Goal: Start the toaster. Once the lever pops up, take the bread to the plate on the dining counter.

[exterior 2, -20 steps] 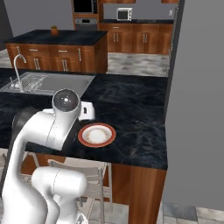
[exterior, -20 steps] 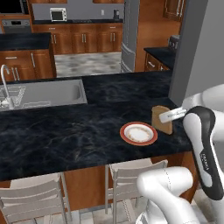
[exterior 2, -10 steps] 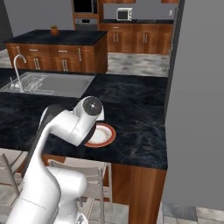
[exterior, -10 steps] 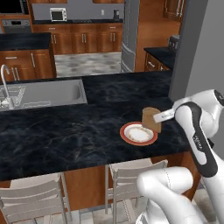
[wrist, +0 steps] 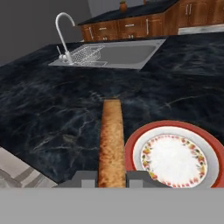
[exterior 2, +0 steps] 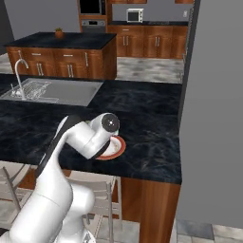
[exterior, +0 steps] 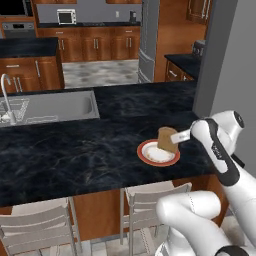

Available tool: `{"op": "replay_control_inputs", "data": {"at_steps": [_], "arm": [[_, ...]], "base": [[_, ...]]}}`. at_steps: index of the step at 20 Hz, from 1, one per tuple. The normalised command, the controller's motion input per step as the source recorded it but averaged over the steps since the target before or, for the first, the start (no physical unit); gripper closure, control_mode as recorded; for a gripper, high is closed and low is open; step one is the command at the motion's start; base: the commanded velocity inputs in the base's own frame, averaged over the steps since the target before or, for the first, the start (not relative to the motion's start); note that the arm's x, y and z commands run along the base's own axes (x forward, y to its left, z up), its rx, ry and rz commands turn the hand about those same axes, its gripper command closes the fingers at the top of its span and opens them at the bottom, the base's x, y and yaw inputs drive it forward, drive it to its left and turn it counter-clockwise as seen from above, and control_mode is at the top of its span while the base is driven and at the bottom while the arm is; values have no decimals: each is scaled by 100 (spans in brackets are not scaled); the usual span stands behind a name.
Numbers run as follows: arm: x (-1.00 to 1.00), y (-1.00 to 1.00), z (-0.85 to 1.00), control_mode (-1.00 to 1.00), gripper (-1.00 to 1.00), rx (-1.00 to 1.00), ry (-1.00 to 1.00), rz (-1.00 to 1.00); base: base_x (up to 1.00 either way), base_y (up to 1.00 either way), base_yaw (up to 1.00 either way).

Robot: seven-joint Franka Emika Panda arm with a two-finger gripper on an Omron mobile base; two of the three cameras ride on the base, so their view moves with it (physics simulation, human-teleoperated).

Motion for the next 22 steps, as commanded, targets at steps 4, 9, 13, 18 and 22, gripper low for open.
{"op": "replay_control_inputs", "data": {"at_steps": [4, 9, 13, 18, 22], "arm": [[38, 0, -51, -100, 100, 0, 0, 0], [38, 0, -46, -100, 100, 0, 0, 0], [39, 0, -32, -100, 100, 0, 0, 0], [42, 0, -26, -100, 100, 0, 0, 0], [44, 0, -20, -100, 100, 0, 0, 0]], "base": [[0, 0, 0], [0, 0, 0], [0, 0, 0], [0, 0, 0], [0, 0, 0]]}}
